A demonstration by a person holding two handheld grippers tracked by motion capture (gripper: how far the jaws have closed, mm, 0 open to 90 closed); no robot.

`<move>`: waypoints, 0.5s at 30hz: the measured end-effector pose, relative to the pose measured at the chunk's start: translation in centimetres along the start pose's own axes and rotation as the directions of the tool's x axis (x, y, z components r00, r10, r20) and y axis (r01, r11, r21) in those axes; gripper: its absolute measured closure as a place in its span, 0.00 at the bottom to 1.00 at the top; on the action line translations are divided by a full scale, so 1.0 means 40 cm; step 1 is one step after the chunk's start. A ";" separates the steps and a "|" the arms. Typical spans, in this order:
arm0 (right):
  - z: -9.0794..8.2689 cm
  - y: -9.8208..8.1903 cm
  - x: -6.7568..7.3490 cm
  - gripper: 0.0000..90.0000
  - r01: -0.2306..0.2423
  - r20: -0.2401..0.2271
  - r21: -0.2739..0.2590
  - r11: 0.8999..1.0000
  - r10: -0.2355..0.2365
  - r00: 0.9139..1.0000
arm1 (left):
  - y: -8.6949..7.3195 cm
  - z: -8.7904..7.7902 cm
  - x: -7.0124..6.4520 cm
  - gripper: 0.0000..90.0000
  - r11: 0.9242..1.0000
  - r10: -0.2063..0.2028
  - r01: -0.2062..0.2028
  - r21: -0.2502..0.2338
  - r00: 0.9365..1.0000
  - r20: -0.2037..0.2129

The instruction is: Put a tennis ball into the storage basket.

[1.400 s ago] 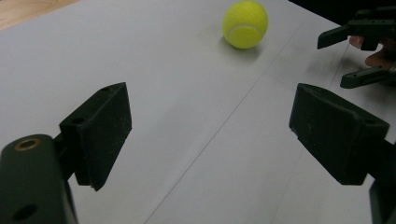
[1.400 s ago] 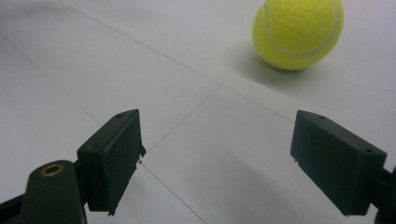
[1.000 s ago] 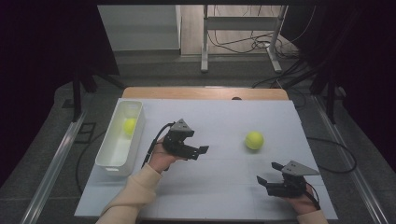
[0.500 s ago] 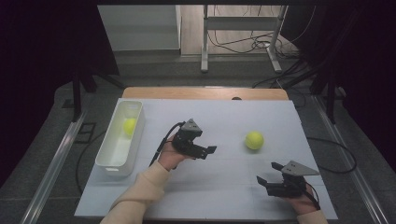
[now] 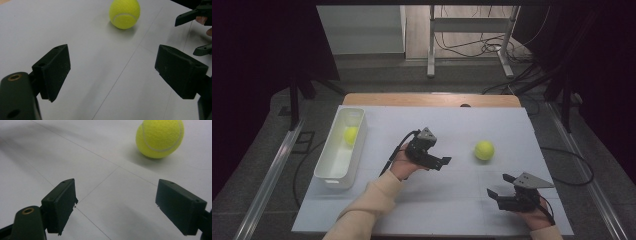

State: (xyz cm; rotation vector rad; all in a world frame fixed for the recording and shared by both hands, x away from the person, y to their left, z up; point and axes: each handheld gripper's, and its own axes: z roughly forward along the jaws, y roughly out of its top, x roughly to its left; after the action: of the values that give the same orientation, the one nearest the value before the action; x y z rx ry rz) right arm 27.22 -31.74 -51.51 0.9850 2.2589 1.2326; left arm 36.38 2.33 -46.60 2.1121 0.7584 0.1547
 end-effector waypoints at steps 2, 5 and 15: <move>-0.001 0.000 0.000 0.19 0.001 0.002 0.002 1.000 -0.001 1.000 | 0.002 0.003 -0.001 0.15 1.000 -0.001 0.001 -0.003 1.000 0.000; -0.001 0.000 0.000 0.19 0.001 0.000 0.000 1.000 -0.001 1.000 | 0.006 0.012 -0.001 0.15 1.000 -0.006 0.006 -0.003 1.000 0.002; 0.000 -0.001 0.001 0.19 0.003 0.002 -0.001 1.000 -0.003 1.000 | 0.014 0.025 -0.002 0.15 1.000 -0.007 0.007 -0.001 1.000 -0.005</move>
State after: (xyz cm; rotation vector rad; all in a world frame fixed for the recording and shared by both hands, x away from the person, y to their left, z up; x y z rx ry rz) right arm 27.18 -31.72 -51.53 0.9816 2.2568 1.2311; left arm 36.95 1.33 -46.77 2.1086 0.7679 0.1564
